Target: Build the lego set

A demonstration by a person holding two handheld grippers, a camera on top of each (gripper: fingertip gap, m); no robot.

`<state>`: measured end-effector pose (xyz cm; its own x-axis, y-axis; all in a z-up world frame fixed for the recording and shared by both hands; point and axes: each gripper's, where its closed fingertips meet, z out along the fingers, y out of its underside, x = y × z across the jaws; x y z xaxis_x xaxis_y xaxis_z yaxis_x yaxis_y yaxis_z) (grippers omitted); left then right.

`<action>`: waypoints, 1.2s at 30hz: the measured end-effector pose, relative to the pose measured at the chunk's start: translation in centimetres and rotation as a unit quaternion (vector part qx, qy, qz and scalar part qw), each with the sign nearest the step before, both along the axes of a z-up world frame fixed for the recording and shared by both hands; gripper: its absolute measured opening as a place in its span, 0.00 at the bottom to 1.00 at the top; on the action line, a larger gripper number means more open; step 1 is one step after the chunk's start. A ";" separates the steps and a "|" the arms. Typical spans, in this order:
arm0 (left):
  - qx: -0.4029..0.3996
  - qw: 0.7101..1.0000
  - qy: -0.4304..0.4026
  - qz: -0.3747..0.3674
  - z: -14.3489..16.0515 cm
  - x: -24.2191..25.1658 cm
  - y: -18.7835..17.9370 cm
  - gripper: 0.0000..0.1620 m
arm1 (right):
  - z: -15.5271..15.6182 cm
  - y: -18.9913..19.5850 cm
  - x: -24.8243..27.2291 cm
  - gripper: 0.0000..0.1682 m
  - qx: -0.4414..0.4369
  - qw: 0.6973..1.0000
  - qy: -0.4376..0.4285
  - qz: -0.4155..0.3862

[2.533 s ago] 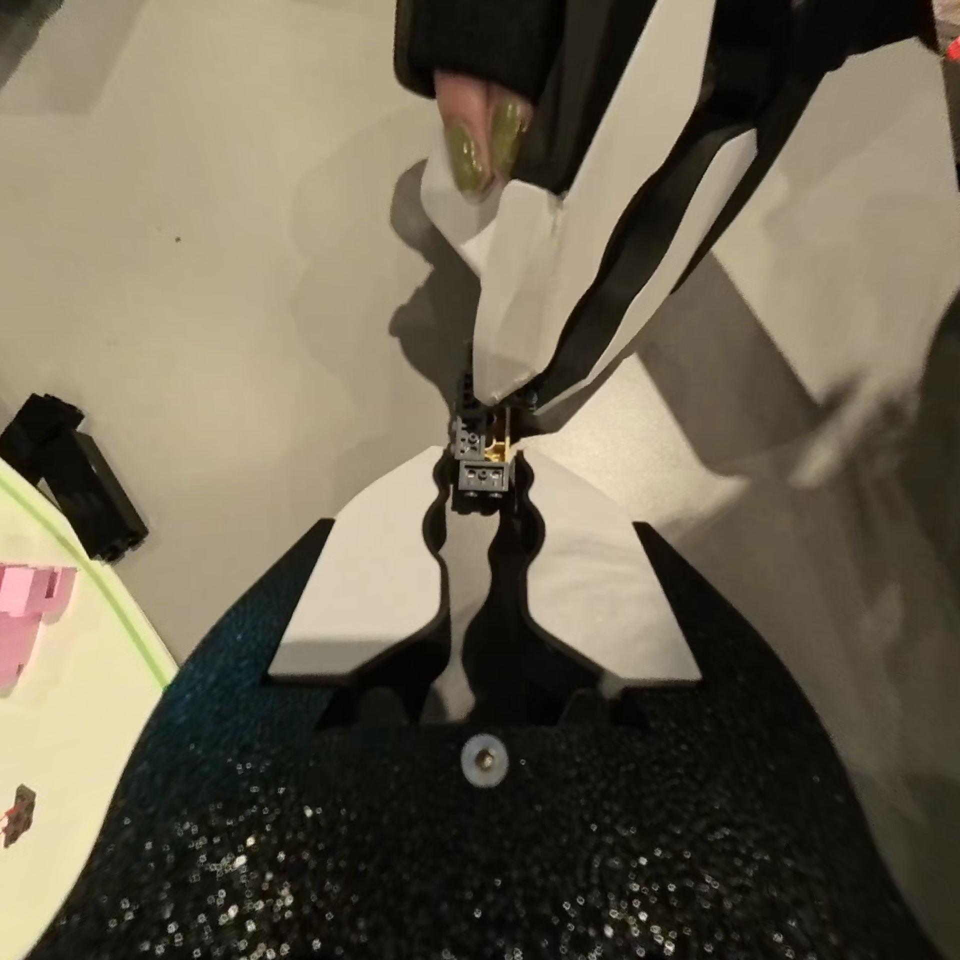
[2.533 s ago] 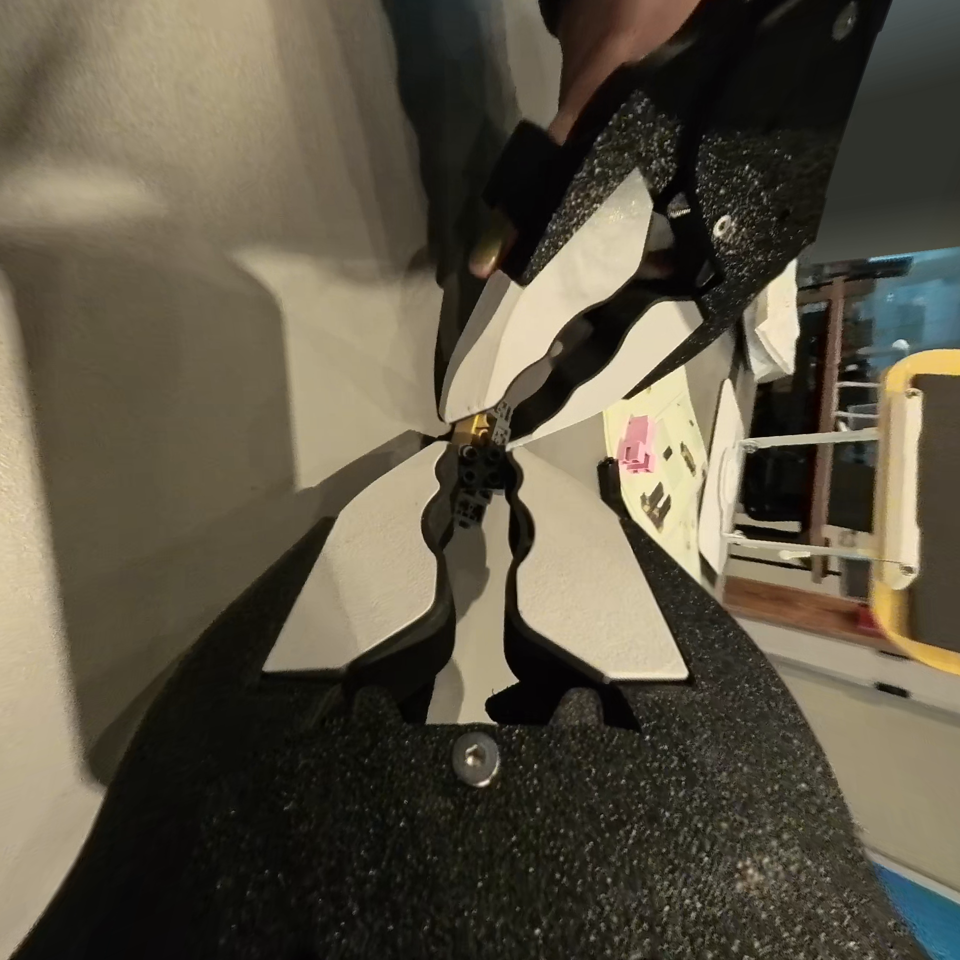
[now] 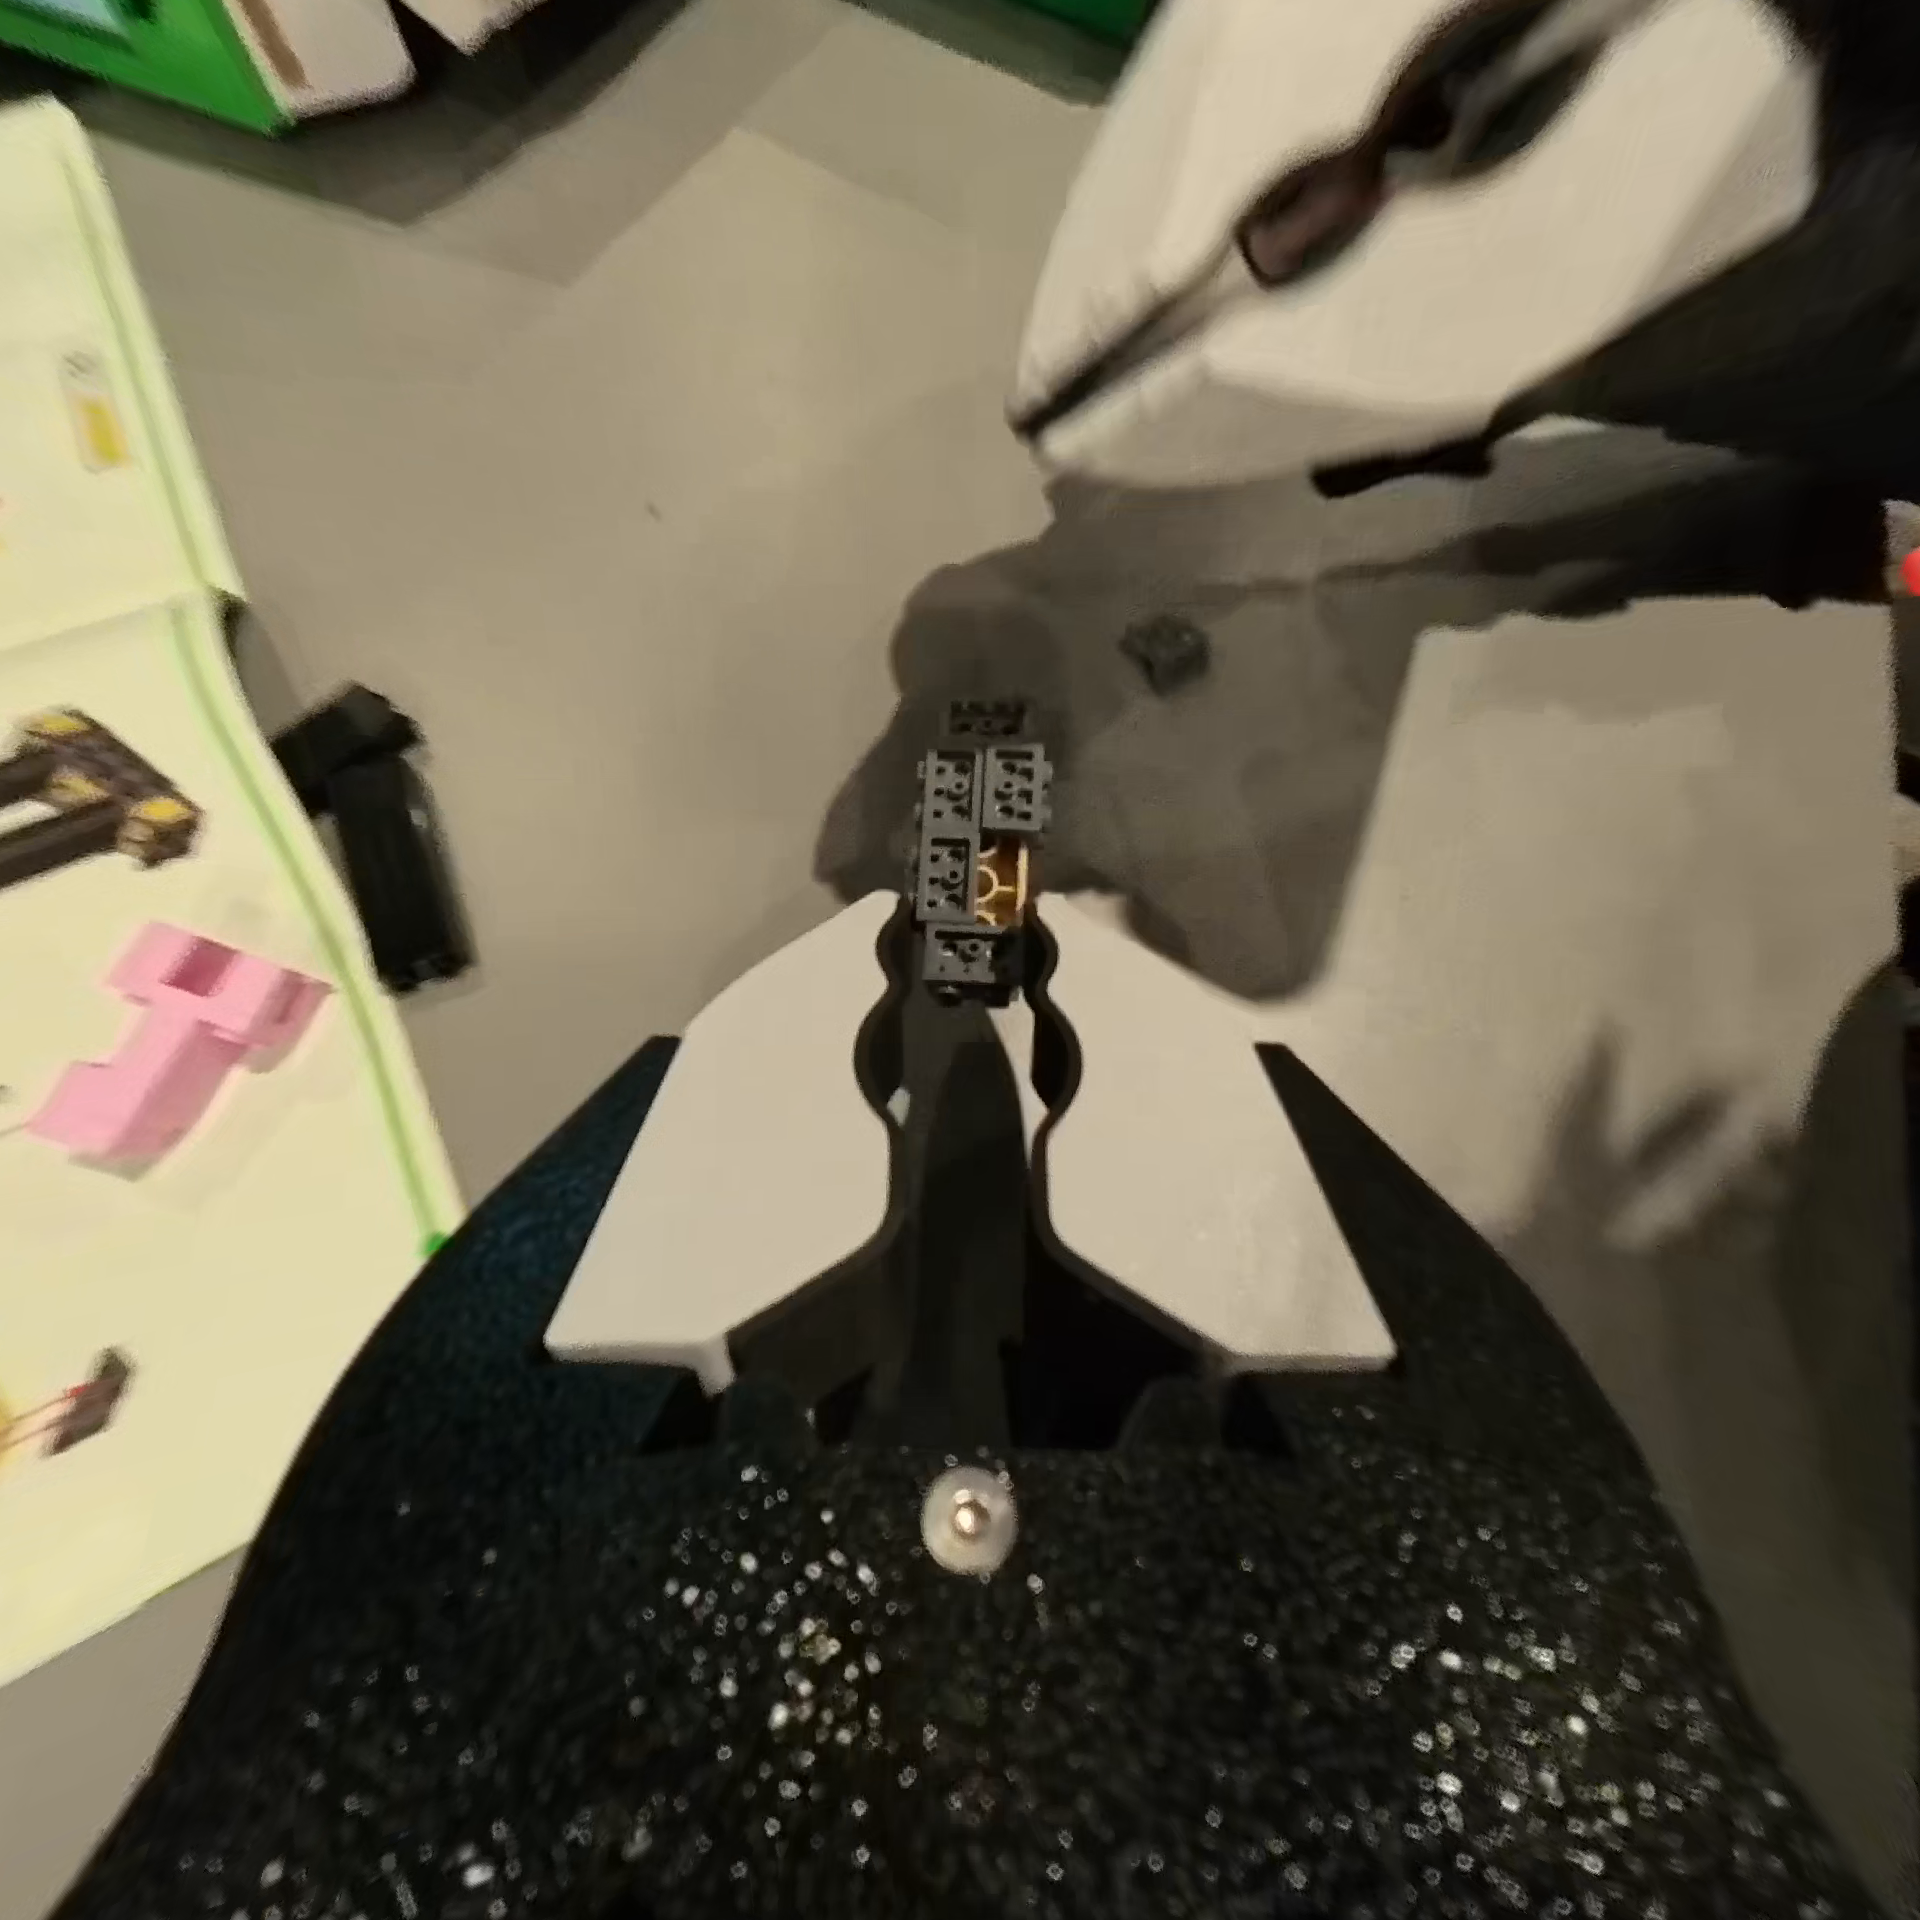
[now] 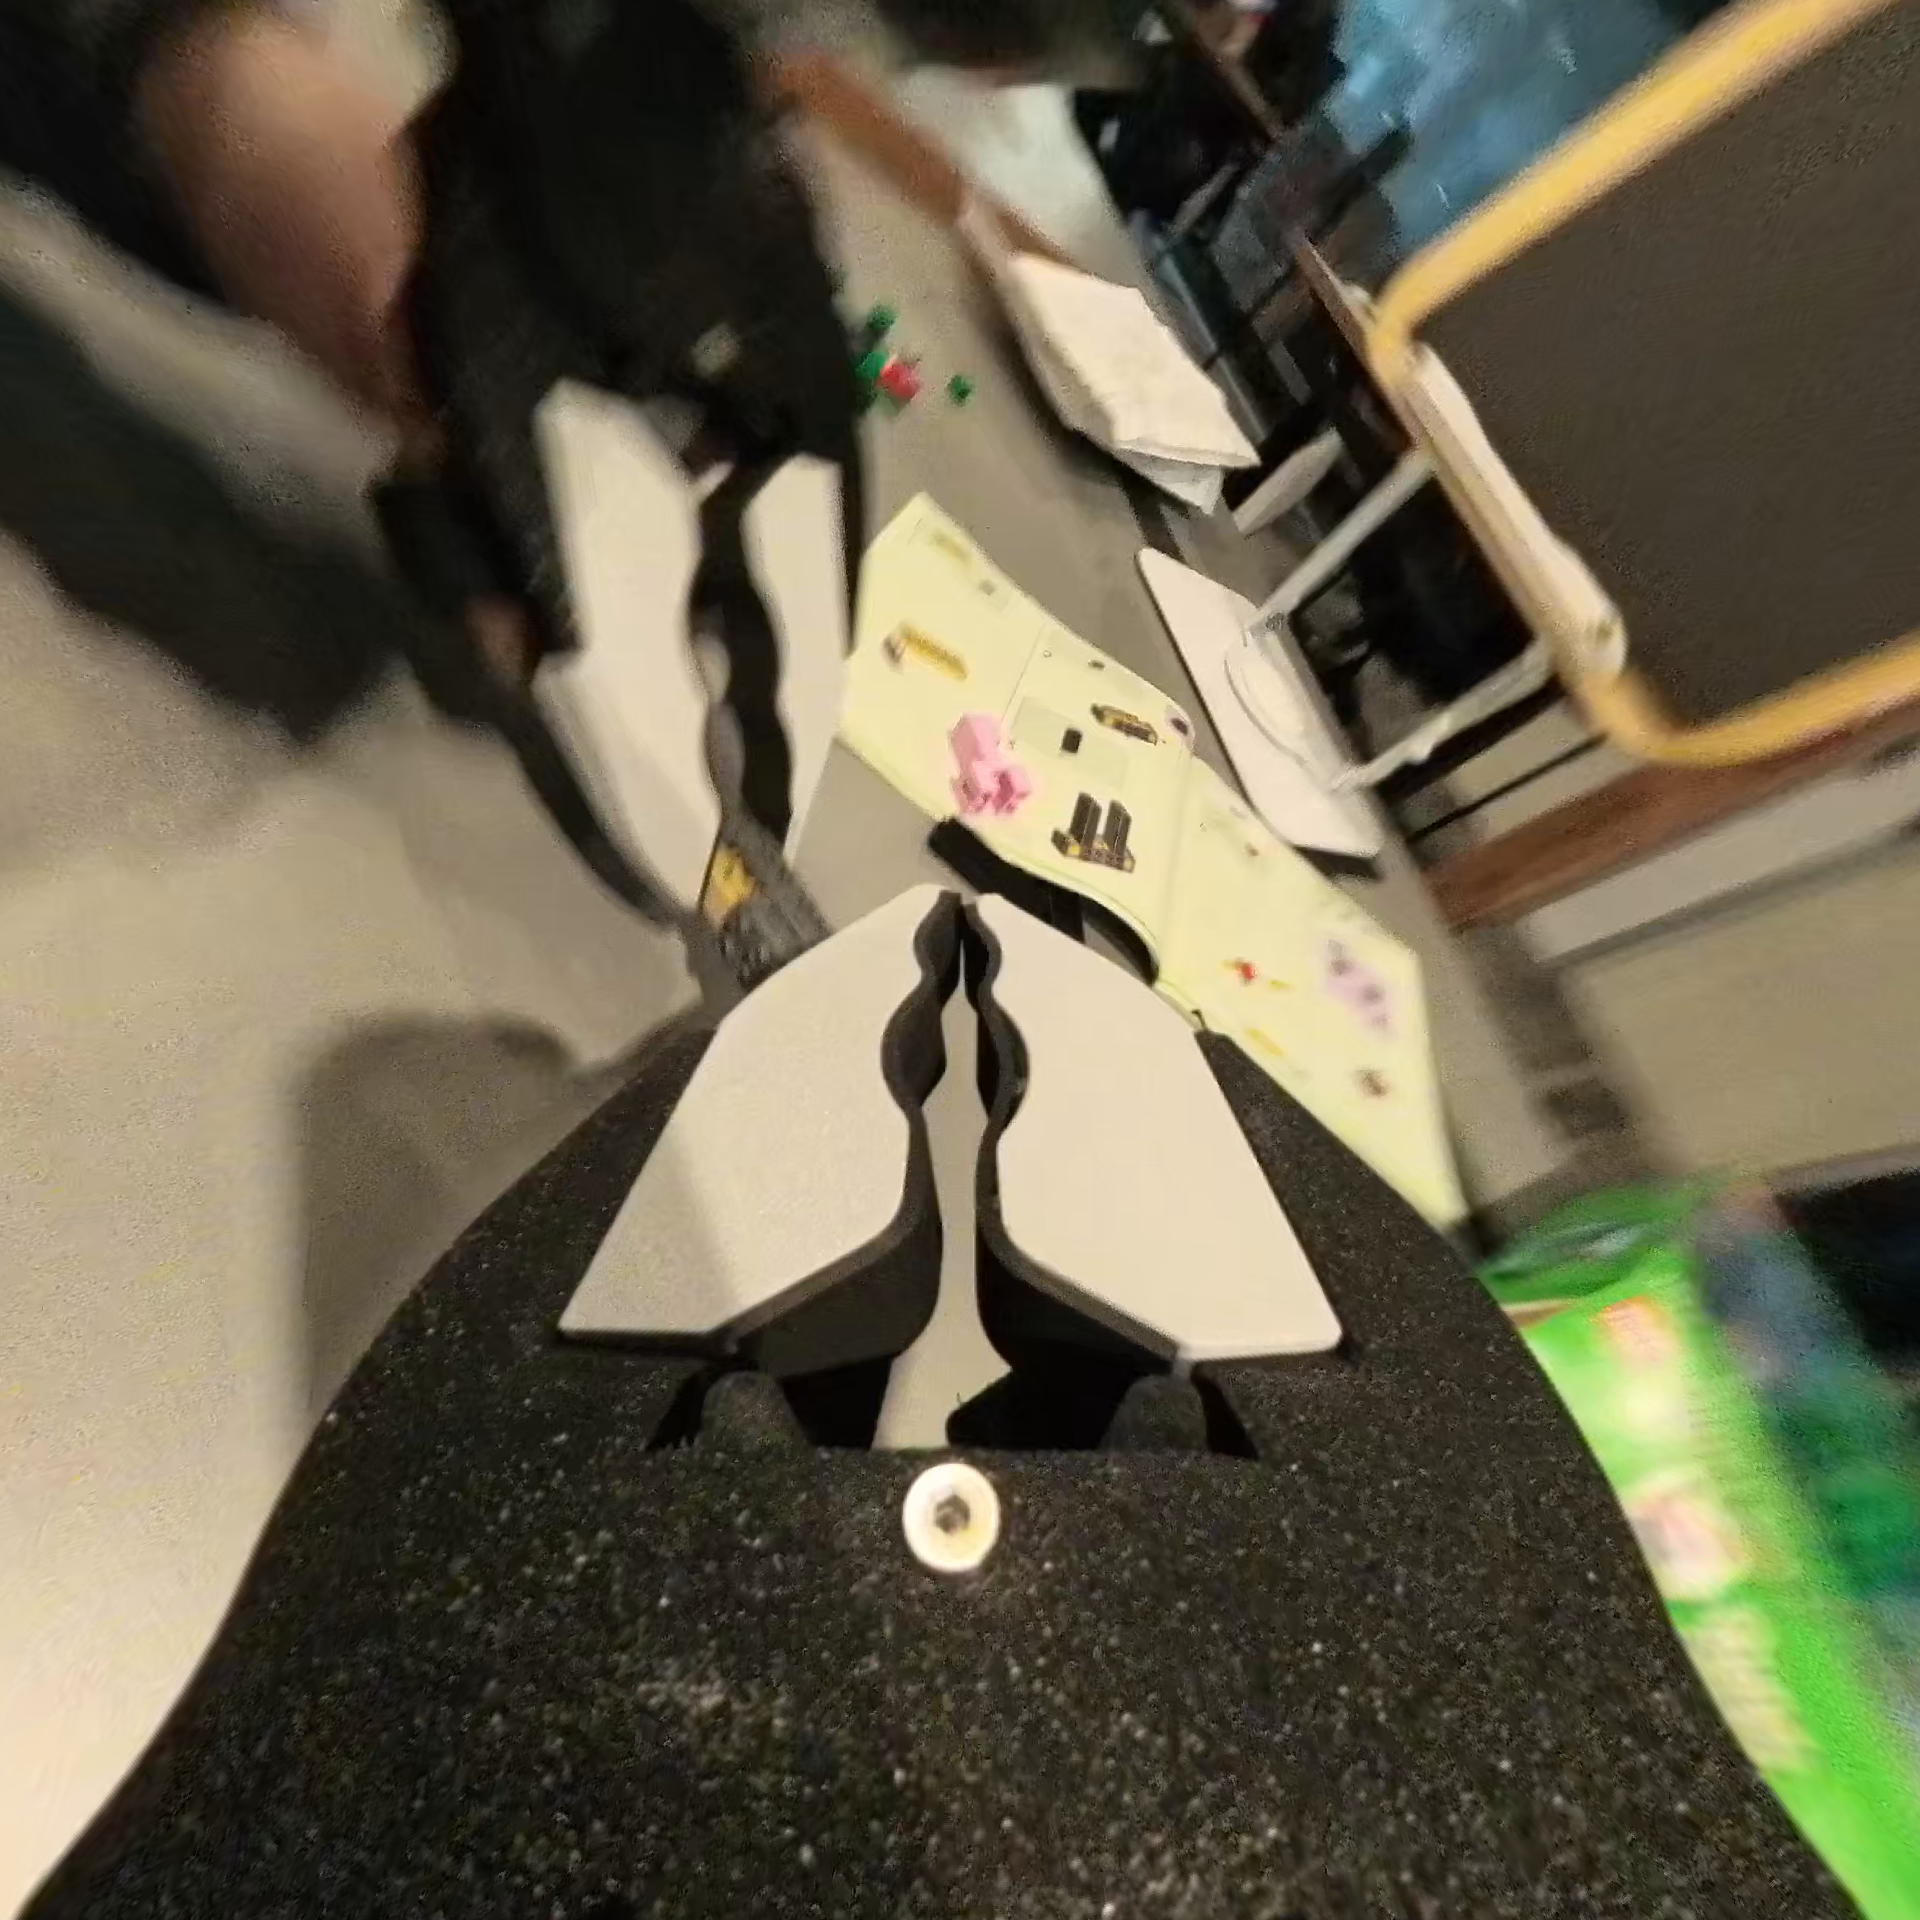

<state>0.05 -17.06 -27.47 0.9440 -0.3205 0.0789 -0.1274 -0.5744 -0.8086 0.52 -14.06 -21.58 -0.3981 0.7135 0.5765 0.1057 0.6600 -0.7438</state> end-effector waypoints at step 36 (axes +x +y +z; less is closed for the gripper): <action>0.040 0.992 -0.019 -0.118 16.4 -7.7 3.2 0.12 | 15.5 -0.8 -4.7 0.06 0.014 0.996 0.012 0.092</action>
